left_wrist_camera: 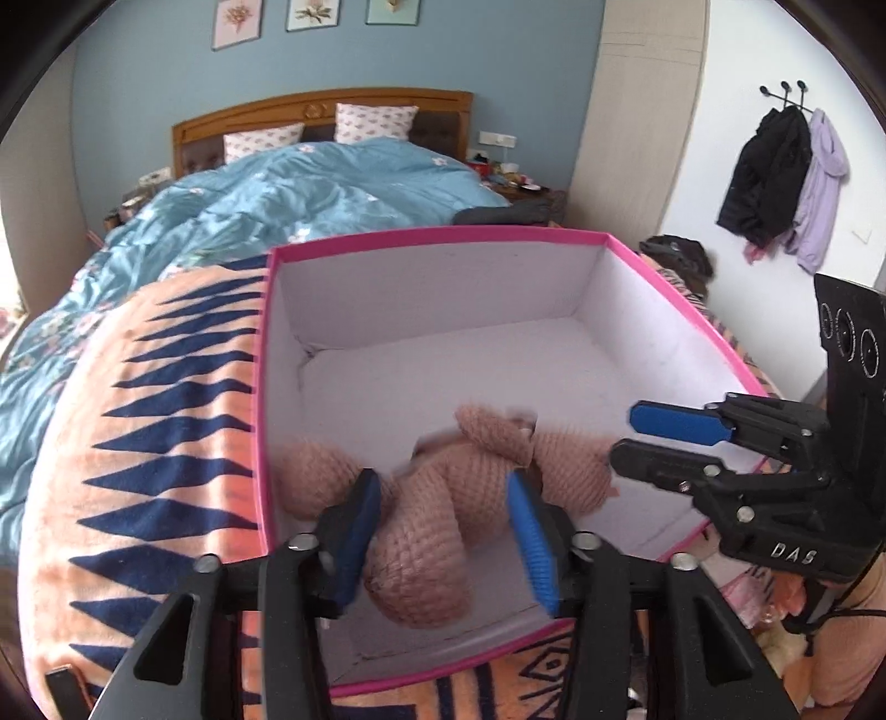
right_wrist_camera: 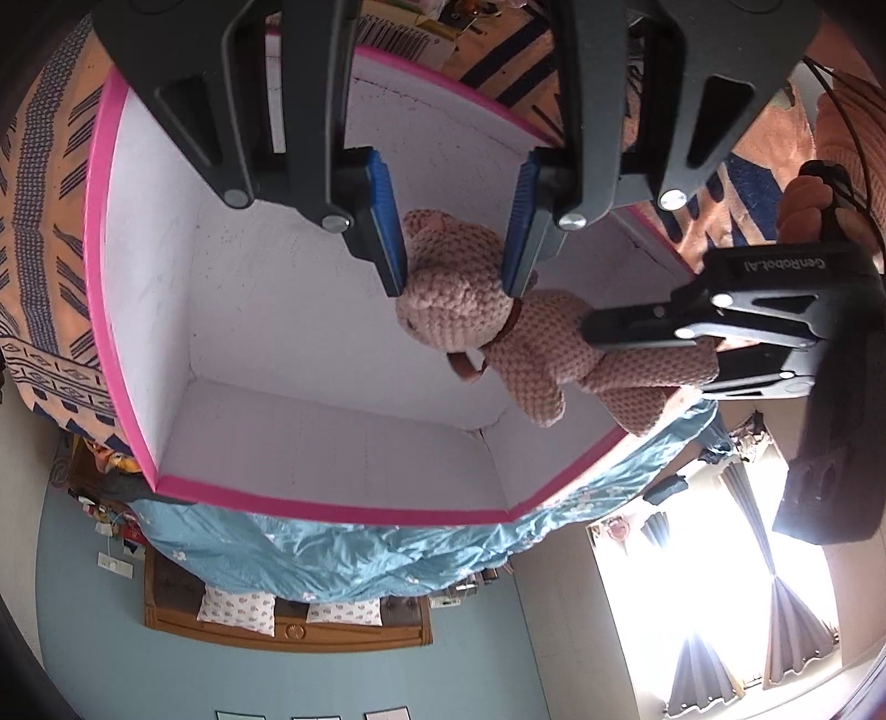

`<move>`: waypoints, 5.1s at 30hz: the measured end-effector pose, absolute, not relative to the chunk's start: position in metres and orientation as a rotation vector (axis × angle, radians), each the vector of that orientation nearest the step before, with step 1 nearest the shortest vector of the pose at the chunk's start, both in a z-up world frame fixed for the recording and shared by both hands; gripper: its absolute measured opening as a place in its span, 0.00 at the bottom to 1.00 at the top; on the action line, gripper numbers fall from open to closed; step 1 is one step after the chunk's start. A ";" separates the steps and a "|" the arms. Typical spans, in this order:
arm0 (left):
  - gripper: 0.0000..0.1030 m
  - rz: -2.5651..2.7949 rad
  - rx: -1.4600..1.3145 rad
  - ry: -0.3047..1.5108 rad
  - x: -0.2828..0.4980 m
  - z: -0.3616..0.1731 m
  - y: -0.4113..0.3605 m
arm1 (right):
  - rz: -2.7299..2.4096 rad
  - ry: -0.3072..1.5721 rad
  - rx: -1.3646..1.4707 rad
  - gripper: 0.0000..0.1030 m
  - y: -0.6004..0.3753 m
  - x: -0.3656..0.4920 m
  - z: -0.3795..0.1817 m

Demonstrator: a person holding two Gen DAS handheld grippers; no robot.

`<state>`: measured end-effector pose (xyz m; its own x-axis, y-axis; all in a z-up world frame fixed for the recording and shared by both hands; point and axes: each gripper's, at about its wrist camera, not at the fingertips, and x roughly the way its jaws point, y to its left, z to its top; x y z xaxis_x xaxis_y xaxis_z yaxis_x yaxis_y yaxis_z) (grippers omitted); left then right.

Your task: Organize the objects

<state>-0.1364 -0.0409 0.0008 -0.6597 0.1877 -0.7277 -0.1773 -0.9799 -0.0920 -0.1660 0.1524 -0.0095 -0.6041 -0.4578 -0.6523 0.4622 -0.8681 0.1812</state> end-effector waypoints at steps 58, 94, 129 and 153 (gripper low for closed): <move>0.75 2.427 -1.209 -0.174 -0.010 -0.051 -0.035 | -2.196 -0.275 1.141 0.58 0.155 -0.078 -0.048; 0.50 2.480 -0.921 -0.099 -0.009 0.057 -0.018 | -2.342 -0.071 0.767 0.52 0.172 -0.047 0.053; 0.51 2.612 -1.168 -0.055 -0.197 0.029 -0.041 | -2.372 0.068 0.932 0.52 0.136 -0.227 0.039; 0.65 2.673 -0.864 -0.042 -0.082 0.074 -0.050 | -2.338 0.008 0.895 0.52 0.158 -0.151 0.048</move>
<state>-0.0823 -0.0497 0.0741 -0.7617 0.3189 -0.5641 -0.3012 -0.9450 -0.1276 -0.1513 0.1580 0.0479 -0.5724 -0.5545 -0.6040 0.5585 -0.8030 0.2080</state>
